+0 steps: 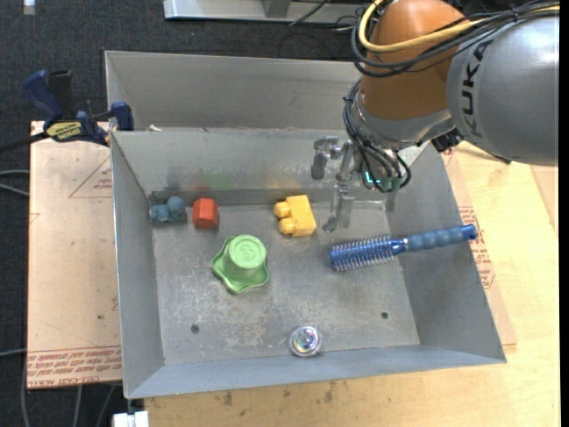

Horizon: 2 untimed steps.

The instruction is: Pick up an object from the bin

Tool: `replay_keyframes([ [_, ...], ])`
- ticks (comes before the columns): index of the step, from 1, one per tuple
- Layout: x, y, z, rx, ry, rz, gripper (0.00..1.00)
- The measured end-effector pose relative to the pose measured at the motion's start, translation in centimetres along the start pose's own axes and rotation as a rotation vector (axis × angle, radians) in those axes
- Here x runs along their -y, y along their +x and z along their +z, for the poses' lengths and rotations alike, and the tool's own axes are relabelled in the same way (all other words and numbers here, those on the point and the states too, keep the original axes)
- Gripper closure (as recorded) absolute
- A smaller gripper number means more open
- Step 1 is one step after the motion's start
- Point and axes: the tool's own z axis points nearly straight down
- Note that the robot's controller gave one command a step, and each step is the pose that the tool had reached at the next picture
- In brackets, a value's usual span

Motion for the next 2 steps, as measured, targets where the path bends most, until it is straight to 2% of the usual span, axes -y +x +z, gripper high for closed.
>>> replay_keyframes([
  [1, 8.0, 1.7, 6.9, -0.001, 0.003, 0.082, 0.0],
  [2, 10.4, 7.1, 15.4, -0.003, -0.001, 0.165, 0.0],
])
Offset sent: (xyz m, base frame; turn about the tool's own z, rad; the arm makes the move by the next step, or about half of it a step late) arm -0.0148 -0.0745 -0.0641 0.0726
